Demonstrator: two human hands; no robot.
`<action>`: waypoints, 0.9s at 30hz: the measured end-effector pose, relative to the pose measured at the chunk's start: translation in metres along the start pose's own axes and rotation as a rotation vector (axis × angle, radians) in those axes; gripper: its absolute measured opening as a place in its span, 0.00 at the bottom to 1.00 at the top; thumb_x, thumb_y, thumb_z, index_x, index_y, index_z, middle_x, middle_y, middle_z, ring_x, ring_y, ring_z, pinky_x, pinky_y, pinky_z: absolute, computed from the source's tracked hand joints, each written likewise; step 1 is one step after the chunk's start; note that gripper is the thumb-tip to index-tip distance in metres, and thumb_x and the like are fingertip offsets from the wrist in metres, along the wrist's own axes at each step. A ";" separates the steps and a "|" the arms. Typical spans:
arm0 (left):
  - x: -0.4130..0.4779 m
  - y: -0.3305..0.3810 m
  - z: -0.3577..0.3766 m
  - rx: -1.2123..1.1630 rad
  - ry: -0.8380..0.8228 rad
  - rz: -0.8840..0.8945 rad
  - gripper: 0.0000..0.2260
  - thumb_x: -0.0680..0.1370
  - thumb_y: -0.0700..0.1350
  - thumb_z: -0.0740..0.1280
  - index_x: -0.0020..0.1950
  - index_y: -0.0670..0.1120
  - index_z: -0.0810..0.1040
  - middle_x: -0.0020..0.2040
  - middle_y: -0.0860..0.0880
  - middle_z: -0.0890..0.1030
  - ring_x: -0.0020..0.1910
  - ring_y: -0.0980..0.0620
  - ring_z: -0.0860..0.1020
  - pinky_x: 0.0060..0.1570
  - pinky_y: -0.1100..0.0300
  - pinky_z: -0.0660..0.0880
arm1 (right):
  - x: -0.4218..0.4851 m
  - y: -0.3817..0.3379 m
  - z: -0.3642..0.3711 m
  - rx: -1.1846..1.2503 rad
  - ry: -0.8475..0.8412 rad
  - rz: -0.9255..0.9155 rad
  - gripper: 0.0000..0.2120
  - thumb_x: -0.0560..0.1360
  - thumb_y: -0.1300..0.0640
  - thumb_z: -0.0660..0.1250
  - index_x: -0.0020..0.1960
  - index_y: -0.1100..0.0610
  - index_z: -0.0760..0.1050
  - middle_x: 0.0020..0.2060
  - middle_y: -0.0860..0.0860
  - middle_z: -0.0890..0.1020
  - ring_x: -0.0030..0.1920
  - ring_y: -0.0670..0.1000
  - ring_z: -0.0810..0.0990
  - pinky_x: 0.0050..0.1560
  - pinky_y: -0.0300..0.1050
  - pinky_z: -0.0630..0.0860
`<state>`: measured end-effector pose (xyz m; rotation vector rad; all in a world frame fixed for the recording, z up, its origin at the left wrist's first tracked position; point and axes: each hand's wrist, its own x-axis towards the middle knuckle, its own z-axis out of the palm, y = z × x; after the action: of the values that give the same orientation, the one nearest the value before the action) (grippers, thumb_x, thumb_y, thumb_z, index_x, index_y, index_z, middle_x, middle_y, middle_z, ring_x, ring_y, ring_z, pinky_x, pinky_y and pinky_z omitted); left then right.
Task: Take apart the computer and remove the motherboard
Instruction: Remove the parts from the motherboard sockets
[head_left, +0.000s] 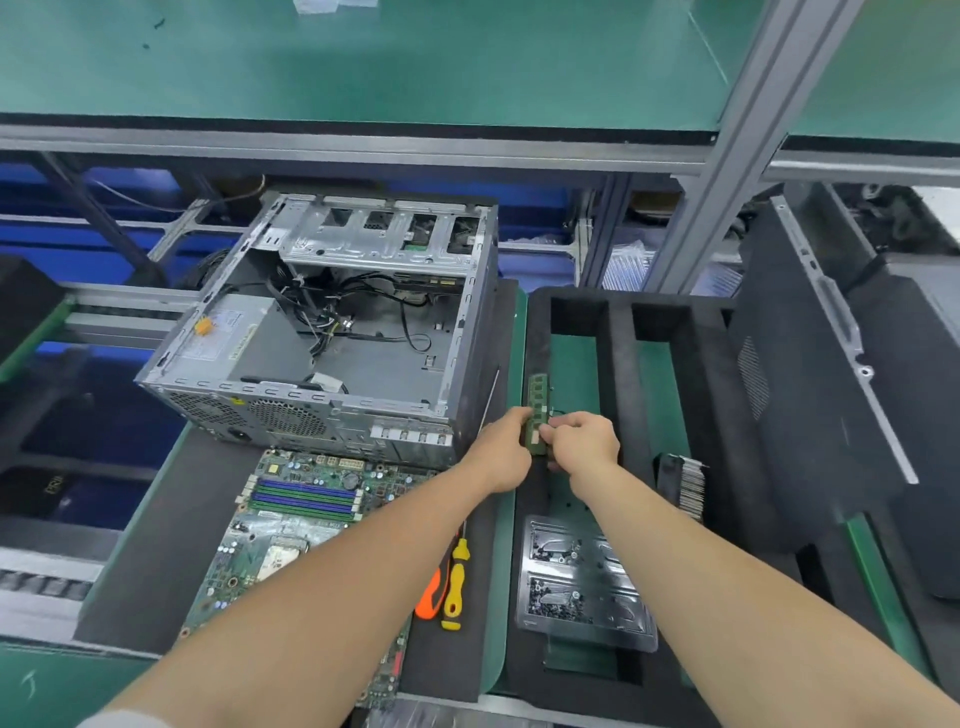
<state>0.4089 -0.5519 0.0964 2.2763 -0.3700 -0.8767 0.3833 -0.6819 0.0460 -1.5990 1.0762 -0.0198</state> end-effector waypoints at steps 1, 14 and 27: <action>0.001 -0.001 0.001 -0.004 0.000 0.003 0.34 0.78 0.30 0.55 0.82 0.52 0.59 0.79 0.43 0.65 0.77 0.44 0.65 0.73 0.51 0.68 | 0.000 -0.001 0.000 0.008 0.003 0.011 0.04 0.75 0.60 0.77 0.48 0.54 0.84 0.45 0.50 0.84 0.45 0.54 0.83 0.34 0.45 0.84; -0.037 0.035 -0.032 -0.043 0.190 0.494 0.26 0.81 0.31 0.59 0.77 0.48 0.70 0.73 0.49 0.75 0.68 0.52 0.76 0.71 0.52 0.72 | -0.027 -0.029 -0.007 -0.077 0.143 -0.166 0.05 0.76 0.53 0.70 0.45 0.53 0.80 0.44 0.50 0.84 0.42 0.52 0.81 0.36 0.42 0.71; -0.149 -0.146 -0.199 -0.319 -0.073 0.489 0.10 0.82 0.44 0.67 0.62 0.49 0.83 0.56 0.44 0.85 0.52 0.45 0.84 0.49 0.55 0.81 | -0.167 -0.032 0.057 -0.143 0.102 -0.797 0.14 0.79 0.50 0.66 0.36 0.49 0.69 0.27 0.46 0.75 0.32 0.43 0.74 0.36 0.29 0.67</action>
<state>0.4376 -0.2785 0.1824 1.7552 -0.7275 -0.7038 0.3363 -0.5345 0.1366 -2.0826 0.4595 -0.5700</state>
